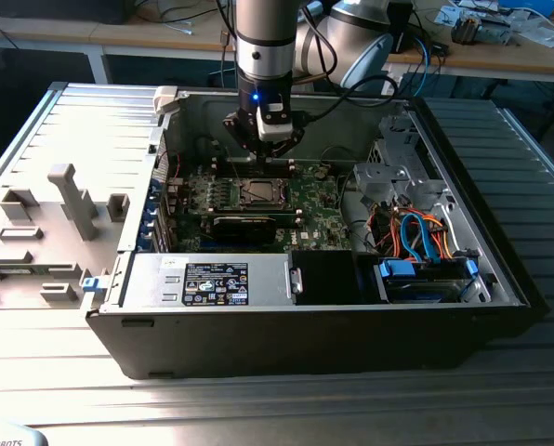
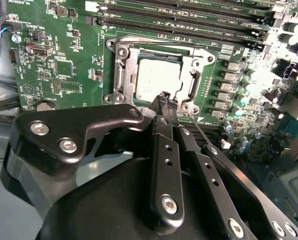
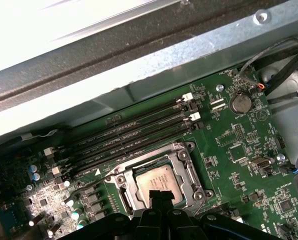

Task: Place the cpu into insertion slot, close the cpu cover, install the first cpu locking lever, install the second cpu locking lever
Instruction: 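Install the first cpu locking lever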

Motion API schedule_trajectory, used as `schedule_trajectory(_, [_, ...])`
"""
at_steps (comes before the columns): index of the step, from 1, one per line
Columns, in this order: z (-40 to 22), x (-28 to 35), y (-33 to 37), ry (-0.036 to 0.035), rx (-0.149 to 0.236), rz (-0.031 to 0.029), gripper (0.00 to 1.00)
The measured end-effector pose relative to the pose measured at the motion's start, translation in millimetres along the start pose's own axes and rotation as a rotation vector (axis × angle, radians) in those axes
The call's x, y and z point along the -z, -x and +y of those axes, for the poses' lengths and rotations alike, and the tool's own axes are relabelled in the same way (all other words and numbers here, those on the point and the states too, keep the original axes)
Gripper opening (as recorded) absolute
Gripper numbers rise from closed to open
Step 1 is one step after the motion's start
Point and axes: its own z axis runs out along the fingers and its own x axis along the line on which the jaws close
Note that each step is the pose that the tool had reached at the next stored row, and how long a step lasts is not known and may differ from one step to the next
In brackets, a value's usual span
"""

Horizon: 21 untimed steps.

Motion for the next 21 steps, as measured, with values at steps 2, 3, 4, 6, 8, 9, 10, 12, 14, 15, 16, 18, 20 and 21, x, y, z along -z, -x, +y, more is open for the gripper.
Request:
schedule_trajectory(2, [0.0,0.0,0.0,0.0,0.003,-0.0001,0.11])
schedule_trajectory(3, [0.0,0.0,0.0,0.0001,0.005,-0.0001,0.11])
schedule_trajectory(4, [0.0,0.0,0.0,0.0001,0.007,-0.0001,0.11])
schedule_trajectory(6, [0.0,0.0,0.0,0.0002,0.012,-0.0001,0.11])
schedule_trajectory(8, [0.0,0.0,0.0,0.0003,0.018,-0.0001,0.11])
schedule_trajectory(9, [0.0,0.0,0.0,0.0005,0.024,-0.0001,0.11])
schedule_trajectory(10, [0.0,0.0,0.0,0.0006,0.029,-0.0002,0.11])
schedule_trajectory(12, [0.0,0.0,0.0,0.0007,0.037,-0.0002,0.11])
schedule_trajectory(14, [0.0,0.0,0.0,0.0008,0.044,-0.0002,0.11])
schedule_trajectory(15, [0.0,0.0,0.0,0.001,0.052,-0.0002,0.11])
schedule_trajectory(16, [0.0,0.0,0.0,0.0011,0.055,-0.0002,0.11])
schedule_trajectory(18, [0.0,0.0,0.0,0.0012,0.064,-0.0003,0.11])
schedule_trajectory(20, [0.0,0.0,0.0,0.0014,0.071,-0.0002,0.11])
schedule_trajectory(21, [0.0,0.0,0.0,0.0015,0.075,-0.0002,0.11])
